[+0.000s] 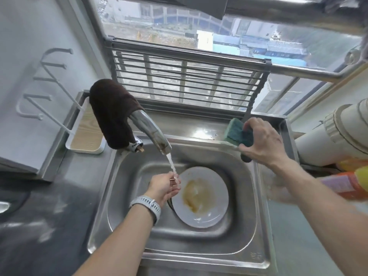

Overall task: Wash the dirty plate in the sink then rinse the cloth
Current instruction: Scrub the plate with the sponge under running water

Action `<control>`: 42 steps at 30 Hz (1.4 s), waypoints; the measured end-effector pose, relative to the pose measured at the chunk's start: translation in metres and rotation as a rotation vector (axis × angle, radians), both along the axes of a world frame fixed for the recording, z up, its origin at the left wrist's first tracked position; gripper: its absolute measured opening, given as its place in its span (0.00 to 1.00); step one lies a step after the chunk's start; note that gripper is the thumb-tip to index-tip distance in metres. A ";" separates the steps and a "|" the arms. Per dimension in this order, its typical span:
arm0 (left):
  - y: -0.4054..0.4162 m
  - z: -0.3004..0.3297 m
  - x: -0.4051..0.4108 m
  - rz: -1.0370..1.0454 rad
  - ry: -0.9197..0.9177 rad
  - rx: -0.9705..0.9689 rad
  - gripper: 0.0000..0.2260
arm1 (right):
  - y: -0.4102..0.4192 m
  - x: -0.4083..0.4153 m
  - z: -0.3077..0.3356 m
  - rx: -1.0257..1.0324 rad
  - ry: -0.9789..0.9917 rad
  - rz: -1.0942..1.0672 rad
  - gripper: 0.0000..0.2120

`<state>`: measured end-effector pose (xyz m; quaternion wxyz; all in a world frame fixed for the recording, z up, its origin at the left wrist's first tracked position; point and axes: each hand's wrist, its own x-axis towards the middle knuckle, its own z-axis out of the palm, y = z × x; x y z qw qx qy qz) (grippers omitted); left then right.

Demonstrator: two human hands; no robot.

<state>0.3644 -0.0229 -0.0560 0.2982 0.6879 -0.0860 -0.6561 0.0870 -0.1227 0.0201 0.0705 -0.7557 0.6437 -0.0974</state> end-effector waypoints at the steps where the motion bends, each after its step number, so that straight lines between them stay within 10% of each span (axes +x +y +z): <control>1: -0.001 -0.004 0.000 -0.019 -0.010 0.014 0.13 | 0.019 0.008 -0.001 -0.027 -0.034 0.007 0.21; 10: -0.018 -0.046 -0.005 -0.906 -0.694 -0.003 0.19 | 0.124 0.069 -0.102 0.440 0.051 -0.117 0.21; 16: -0.019 -0.093 -0.004 -1.103 -0.679 0.051 0.20 | 0.132 0.073 -0.154 0.569 0.128 -0.073 0.35; 21: -0.005 -0.186 0.014 -0.954 -0.563 0.114 0.18 | 0.143 0.073 -0.172 0.573 0.213 -0.024 0.36; 42: 0.023 -0.149 0.039 -0.752 -0.415 -0.024 0.16 | 0.144 0.142 -0.184 0.449 0.186 0.186 0.22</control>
